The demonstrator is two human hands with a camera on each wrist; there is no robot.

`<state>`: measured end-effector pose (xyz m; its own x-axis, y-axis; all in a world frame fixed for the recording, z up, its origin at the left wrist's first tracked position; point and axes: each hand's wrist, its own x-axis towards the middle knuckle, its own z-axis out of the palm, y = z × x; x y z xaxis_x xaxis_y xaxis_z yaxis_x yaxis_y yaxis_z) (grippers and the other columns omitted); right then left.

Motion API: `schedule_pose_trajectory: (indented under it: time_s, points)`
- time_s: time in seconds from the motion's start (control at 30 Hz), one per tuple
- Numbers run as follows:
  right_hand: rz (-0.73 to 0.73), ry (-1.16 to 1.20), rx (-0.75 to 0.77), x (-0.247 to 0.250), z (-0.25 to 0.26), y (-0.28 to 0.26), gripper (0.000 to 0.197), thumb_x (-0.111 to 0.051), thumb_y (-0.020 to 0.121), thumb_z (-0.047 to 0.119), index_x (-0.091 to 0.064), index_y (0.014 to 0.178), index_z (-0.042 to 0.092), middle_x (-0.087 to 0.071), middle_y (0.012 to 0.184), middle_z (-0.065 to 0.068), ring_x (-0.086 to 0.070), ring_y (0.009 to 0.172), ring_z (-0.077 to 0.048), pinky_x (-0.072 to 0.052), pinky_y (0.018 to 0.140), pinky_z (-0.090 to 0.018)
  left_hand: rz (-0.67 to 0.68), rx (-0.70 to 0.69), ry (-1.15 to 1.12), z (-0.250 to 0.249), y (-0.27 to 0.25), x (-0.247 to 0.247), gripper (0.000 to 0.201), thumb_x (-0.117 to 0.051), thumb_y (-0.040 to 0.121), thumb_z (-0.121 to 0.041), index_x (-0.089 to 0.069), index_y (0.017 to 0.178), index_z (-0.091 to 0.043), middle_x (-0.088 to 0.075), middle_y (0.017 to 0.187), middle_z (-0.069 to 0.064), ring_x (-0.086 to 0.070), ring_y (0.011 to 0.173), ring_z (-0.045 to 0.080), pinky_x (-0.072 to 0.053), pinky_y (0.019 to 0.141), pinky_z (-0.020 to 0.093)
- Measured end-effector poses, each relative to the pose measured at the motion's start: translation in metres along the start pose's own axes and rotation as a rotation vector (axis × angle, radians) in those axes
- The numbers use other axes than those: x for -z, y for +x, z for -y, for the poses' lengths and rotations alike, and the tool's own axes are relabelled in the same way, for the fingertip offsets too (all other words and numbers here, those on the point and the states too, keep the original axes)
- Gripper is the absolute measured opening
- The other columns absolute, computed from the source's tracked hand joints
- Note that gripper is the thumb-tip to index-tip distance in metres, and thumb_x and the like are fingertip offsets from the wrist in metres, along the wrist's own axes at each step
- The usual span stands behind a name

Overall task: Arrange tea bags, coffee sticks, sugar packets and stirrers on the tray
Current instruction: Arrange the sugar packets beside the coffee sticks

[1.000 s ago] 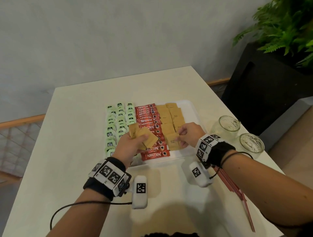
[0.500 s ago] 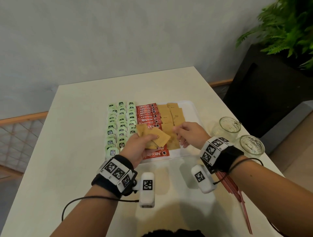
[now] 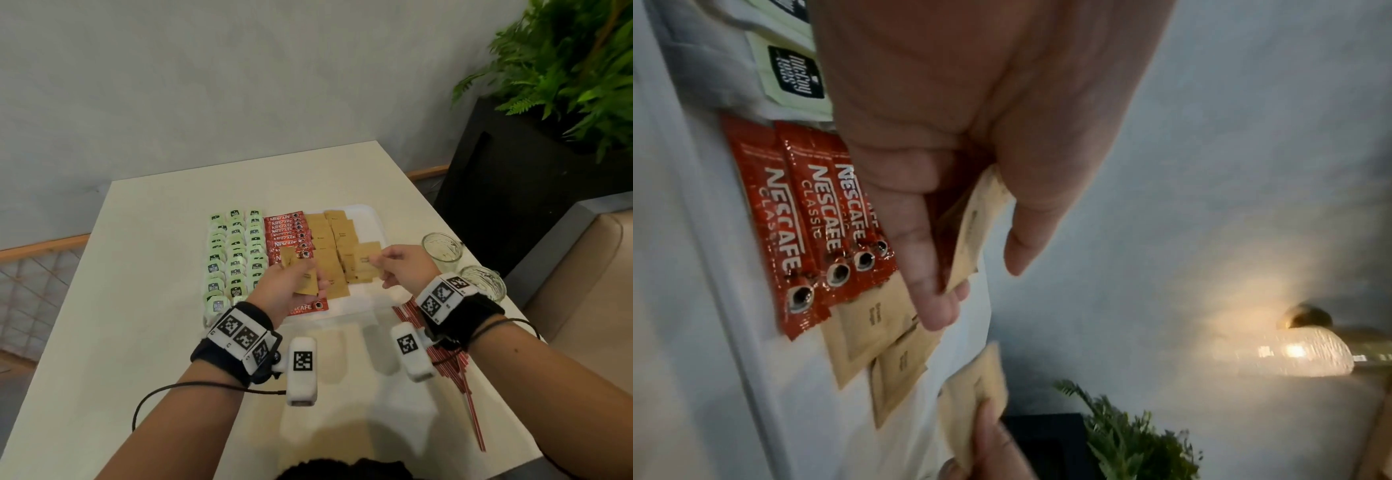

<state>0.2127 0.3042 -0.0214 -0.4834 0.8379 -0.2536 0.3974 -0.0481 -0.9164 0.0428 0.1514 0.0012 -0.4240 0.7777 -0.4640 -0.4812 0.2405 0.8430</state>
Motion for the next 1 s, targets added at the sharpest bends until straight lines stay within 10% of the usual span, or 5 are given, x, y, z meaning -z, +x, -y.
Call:
schedule_pose_trajectory:
  time_s: [0.23,0.67,1.0]
  points:
    - [0.028,-0.107,-0.185,-0.007,-0.018,0.004,0.009,-0.068,0.089,0.009,-0.066,0.091,0.001,-0.063,0.063,-0.010,-0.059,0.048,-0.017,-0.055,0.048,-0.026,-0.047,-0.034,-0.089,-0.004,0.007,0.017,0.025,-0.043,0.098,0.001,-0.053,0.121,0.003,-0.069,0.114,0.021,-0.070,0.101,0.029,-0.061,0.079,0.035]
    - [0.002,-0.298,-0.192,-0.021,-0.014,0.018,0.017,-0.074,0.085,0.023,-0.063,0.084,0.009,-0.064,0.065,-0.006,-0.057,0.051,-0.017,-0.049,0.049,-0.024,-0.085,0.011,-0.110,0.009,0.017,0.029,0.026,-0.059,0.093,0.000,-0.058,0.119,-0.001,-0.071,0.112,0.017,-0.070,0.100,0.028,-0.061,0.066,0.027]
    - [0.200,-0.197,0.134,-0.022,0.018,0.000,0.019,-0.069,0.087,0.037,-0.068,0.088,0.018,-0.065,0.072,0.007,-0.059,0.062,-0.010,-0.049,0.062,-0.026,-0.035,-0.084,0.017,0.013,0.011,0.006,0.028,-0.068,0.087,-0.002,-0.064,0.115,-0.006,-0.072,0.109,0.013,-0.072,0.096,0.026,-0.060,0.069,0.026]
